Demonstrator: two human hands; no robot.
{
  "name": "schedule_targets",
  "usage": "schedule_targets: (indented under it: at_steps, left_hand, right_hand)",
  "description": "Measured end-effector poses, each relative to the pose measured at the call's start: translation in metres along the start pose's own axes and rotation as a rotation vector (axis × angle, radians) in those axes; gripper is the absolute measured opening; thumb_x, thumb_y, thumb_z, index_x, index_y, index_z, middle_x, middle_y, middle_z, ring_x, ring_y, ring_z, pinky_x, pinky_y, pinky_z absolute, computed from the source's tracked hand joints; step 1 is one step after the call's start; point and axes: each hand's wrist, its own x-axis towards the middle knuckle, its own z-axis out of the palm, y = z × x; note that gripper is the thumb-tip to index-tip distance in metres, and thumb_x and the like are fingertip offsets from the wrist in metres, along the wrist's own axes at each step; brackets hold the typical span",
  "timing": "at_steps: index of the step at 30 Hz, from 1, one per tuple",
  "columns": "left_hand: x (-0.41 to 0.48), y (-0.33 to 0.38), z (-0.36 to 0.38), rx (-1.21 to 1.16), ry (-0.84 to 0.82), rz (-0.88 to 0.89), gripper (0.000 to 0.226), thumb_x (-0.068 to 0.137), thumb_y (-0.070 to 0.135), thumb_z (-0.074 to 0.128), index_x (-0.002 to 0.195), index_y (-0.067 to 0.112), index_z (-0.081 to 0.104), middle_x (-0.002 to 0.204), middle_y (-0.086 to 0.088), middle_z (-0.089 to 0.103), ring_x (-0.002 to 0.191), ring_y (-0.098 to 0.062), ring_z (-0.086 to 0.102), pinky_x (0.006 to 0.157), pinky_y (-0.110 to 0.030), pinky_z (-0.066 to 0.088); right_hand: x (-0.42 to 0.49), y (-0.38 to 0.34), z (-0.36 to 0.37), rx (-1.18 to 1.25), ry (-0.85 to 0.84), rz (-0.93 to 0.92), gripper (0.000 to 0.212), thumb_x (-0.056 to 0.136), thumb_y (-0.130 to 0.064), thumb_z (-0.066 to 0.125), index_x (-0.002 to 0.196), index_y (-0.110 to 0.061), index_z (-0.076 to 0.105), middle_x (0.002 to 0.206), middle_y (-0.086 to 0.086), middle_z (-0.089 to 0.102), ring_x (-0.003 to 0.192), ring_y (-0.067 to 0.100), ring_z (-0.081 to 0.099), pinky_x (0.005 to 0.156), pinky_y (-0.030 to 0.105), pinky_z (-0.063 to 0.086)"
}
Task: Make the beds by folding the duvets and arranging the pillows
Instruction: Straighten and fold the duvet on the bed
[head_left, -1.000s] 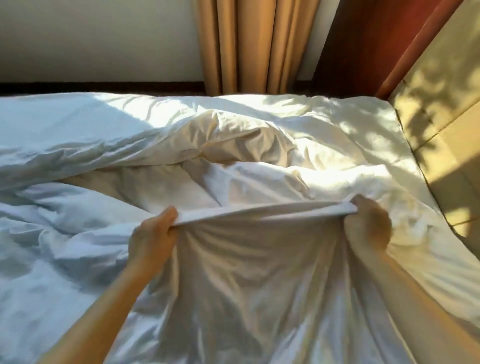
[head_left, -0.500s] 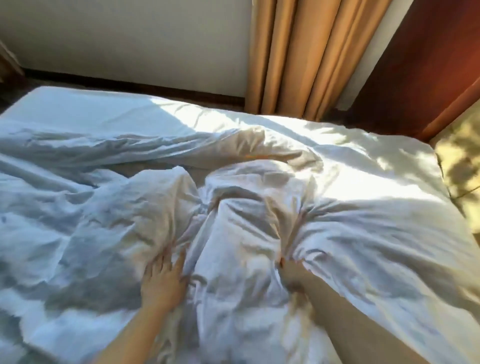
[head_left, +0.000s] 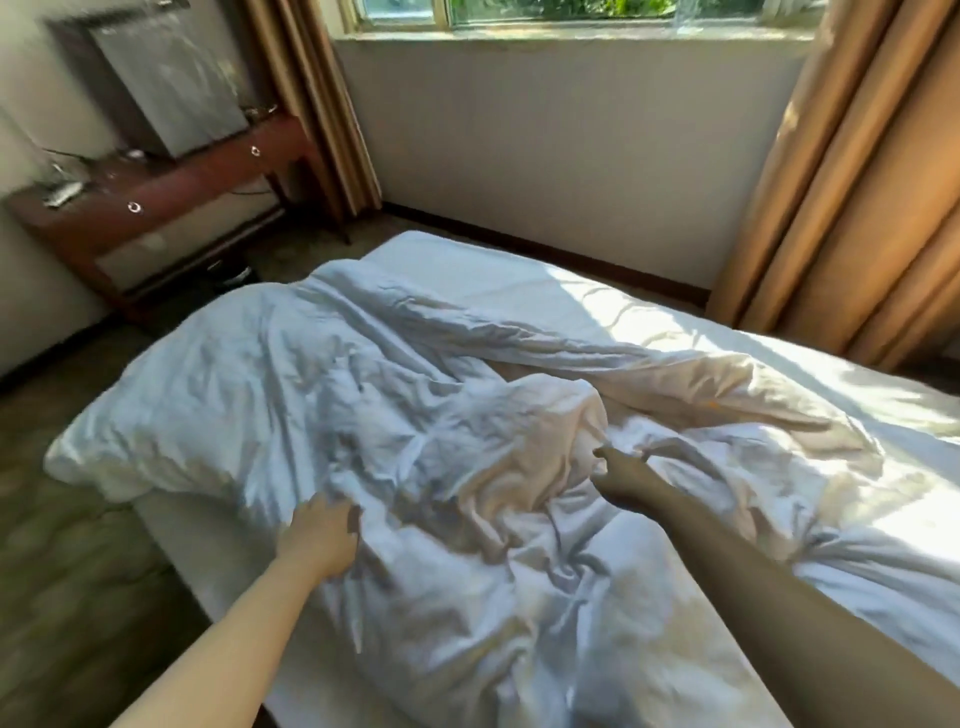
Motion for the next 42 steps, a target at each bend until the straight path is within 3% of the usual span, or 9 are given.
schedule_targets:
  at_steps: [5,14,21,25,28,33,37,42]
  left_hand:
    - [-0.024,-0.088,-0.045,-0.137,0.045,-0.130,0.054,0.096,0.040,0.040,0.146,0.027,0.025,0.156,-0.007,0.014,0.141,-0.027,0.020,0.111,-0.041,0.027]
    - [-0.017,-0.307,-0.074,-0.334,0.108,-0.283,0.056,0.092,0.037,0.048,0.144,0.028,0.030,0.149,-0.006,0.030,0.134,-0.028,0.035,0.108,-0.046,0.037]
    - [0.021,-0.467,-0.129,-0.357,0.206,-0.227,0.058,0.094,0.033,0.045,0.148,0.025,0.024,0.151,-0.008,0.028,0.137,-0.031,0.029,0.110,-0.042,0.033]
    - [0.051,-0.541,-0.157,-0.365,0.259,-0.198,0.059,0.095,0.031,0.048,0.148,0.025,0.022,0.152,-0.009,0.025,0.138,-0.031,0.027,0.110,-0.043,0.033]
    - [0.089,-0.573,-0.170,-0.396,0.241,-0.148,0.063,0.095,0.029,0.049,0.149,0.028,0.017,0.152,-0.010,0.024,0.138,-0.032,0.028,0.110,-0.044,0.033]
    - [0.189,-0.606,-0.192,-0.384,0.192,-0.024,0.068,0.094,0.027,0.051,0.150,0.029,0.012,0.151,-0.009,0.025,0.137,-0.031,0.029,0.109,-0.044,0.033]
    - [0.291,-0.638,-0.220,-0.324,0.166,0.036,0.070,0.094,0.028,0.050,0.150,0.032,0.009,0.153,-0.008,0.021,0.138,-0.030,0.026,0.110,-0.045,0.033]
    - [0.401,-0.682,-0.268,-0.296,0.093,0.099,0.070,0.096,0.029,0.048,0.150,0.033,0.004,0.153,-0.008,0.020,0.139,-0.029,0.026,0.109,-0.041,0.034]
  right_hand:
    - [0.005,-0.124,-0.018,-0.032,0.031,-0.200,0.050,0.096,-0.017,0.044,0.144,-0.008,0.032,0.145,0.016,0.041,0.130,0.028,0.042,0.100,0.029,0.035]
    - [0.013,-0.324,0.026,-0.100,0.055,-0.313,0.047,0.097,-0.021,0.044,0.142,-0.011,0.036,0.145,0.013,0.041,0.131,0.027,0.041,0.098,0.026,0.036]
    - [0.026,-0.486,0.050,0.003,0.178,-0.325,0.047,0.096,-0.017,0.045,0.140,-0.004,0.038,0.145,0.016,0.041,0.132,0.029,0.041,0.102,0.030,0.034]
    - [0.039,-0.557,0.065,0.038,0.221,-0.310,0.046,0.096,-0.017,0.046,0.139,-0.005,0.040,0.142,0.015,0.045,0.126,0.029,0.047,0.097,0.030,0.039]
    - [0.062,-0.587,0.073,0.094,0.235,-0.248,0.045,0.094,-0.015,0.047,0.137,-0.005,0.043,0.138,0.015,0.049,0.123,0.030,0.049,0.093,0.029,0.041]
    - [0.133,-0.617,0.070,0.176,0.311,-0.078,0.039,0.091,-0.012,0.048,0.128,0.001,0.052,0.135,0.020,0.051,0.124,0.033,0.047,0.100,0.034,0.038]
    - [0.208,-0.661,0.063,0.232,0.374,0.012,0.043,0.092,-0.011,0.048,0.134,0.000,0.046,0.138,0.019,0.047,0.127,0.033,0.045,0.103,0.034,0.036]
    - [0.291,-0.745,0.067,0.274,0.321,0.030,0.045,0.091,-0.007,0.047,0.135,0.000,0.044,0.139,0.020,0.047,0.127,0.031,0.045,0.100,0.030,0.036]
